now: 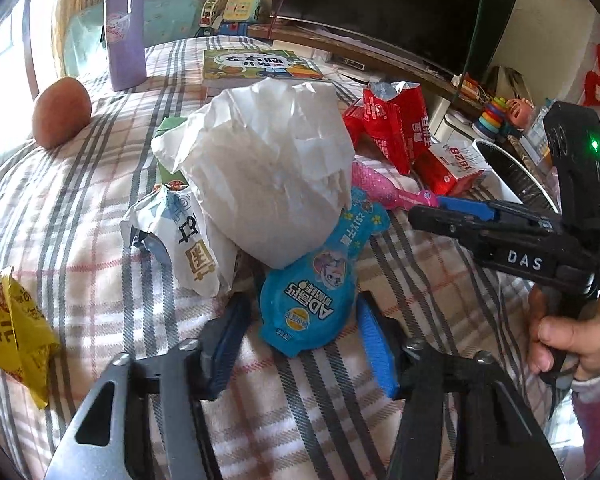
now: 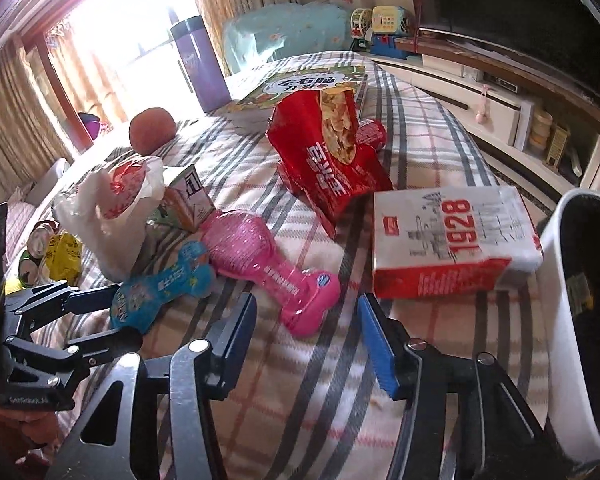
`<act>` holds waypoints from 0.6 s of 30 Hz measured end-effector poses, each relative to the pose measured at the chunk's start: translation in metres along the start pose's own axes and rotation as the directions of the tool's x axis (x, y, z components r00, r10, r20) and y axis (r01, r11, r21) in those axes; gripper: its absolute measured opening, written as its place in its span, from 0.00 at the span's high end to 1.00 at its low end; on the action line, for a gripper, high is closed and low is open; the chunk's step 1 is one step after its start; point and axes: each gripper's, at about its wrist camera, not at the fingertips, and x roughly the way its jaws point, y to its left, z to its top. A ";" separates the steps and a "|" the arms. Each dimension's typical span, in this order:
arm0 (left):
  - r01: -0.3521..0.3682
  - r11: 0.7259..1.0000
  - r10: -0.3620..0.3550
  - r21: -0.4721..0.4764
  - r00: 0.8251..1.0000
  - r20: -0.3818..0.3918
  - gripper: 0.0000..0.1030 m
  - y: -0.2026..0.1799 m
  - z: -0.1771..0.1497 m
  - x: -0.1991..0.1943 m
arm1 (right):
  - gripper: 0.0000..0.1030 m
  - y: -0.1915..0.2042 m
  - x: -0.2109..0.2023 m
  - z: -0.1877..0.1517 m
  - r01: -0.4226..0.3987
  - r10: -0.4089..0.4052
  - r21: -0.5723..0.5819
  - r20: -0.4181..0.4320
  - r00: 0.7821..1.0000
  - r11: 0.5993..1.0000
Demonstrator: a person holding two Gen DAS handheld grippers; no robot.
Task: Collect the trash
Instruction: 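Grasp the blue bottle with the left tool while the right tool grasps the pink toy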
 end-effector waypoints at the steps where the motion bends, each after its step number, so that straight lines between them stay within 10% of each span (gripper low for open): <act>1: -0.001 1.000 0.001 0.003 1.000 0.000 0.58 0.000 0.000 0.000 | 0.54 0.000 0.001 0.001 0.004 -0.004 -0.002 0.000 1.000 1.000; 8: 0.010 1.000 -0.010 0.004 1.000 0.004 0.61 0.001 -0.002 -0.001 | 0.76 0.001 0.002 0.001 0.018 -0.018 -0.013 0.003 1.000 1.000; 10: 0.013 1.000 -0.013 0.002 1.000 0.005 0.61 0.001 -0.003 -0.003 | 0.98 0.002 0.000 0.000 0.020 -0.020 -0.014 0.007 1.000 1.000; 18: 0.038 0.999 -0.038 -0.029 0.999 0.018 0.62 0.005 -0.010 -0.014 | 1.00 -0.003 -0.019 -0.020 -0.019 0.019 0.029 0.004 1.000 0.999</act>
